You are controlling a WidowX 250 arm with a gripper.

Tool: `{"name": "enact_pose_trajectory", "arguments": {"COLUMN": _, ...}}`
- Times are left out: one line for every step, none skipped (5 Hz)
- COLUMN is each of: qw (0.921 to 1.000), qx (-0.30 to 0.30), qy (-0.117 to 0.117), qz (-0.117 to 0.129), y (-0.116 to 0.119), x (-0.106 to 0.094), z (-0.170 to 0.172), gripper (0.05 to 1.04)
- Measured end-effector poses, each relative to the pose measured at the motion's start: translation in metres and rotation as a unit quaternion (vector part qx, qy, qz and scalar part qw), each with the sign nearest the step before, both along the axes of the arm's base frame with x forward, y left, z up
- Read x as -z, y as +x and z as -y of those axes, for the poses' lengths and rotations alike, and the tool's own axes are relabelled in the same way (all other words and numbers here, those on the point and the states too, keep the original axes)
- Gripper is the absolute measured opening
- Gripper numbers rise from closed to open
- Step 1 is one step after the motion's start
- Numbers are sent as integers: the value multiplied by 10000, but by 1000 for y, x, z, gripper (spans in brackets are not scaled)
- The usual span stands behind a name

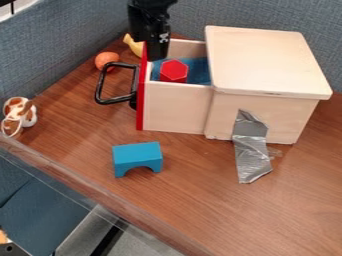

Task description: Removed a red object inside the drawer

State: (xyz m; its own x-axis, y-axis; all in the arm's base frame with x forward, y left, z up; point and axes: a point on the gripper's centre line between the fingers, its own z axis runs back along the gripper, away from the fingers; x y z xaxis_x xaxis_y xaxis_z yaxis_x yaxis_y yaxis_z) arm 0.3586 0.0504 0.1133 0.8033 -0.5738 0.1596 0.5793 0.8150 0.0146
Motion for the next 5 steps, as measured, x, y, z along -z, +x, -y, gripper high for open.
{"name": "enact_pose_trajectory", "arguments": {"qw": 9999, "qx": 78, "qy": 35, "qz": 118, "y": 6, "x": 1, "z": 15, "gripper": 1000}}
{"name": "enact_pose_trajectory", "arguments": {"qw": 9997, "qx": 137, "qy": 51, "qz": 185, "y": 8, "x": 4, "z": 25, "gripper": 1000}}
{"name": "enact_pose_trajectory", "arguments": {"qw": 9995, "qx": 149, "qy": 96, "qz": 264, "y": 9, "x": 10, "z": 30, "gripper": 1000}}
{"name": "enact_pose_trajectory", "arguments": {"qw": 9991, "qx": 72, "qy": 172, "qz": 368, "y": 9, "x": 18, "z": 31, "gripper": 1001}}
{"name": "enact_pose_trajectory", "arguments": {"qw": 9989, "qx": 4, "qy": 211, "qz": 420, "y": 12, "x": 24, "z": 29, "gripper": 1000}}
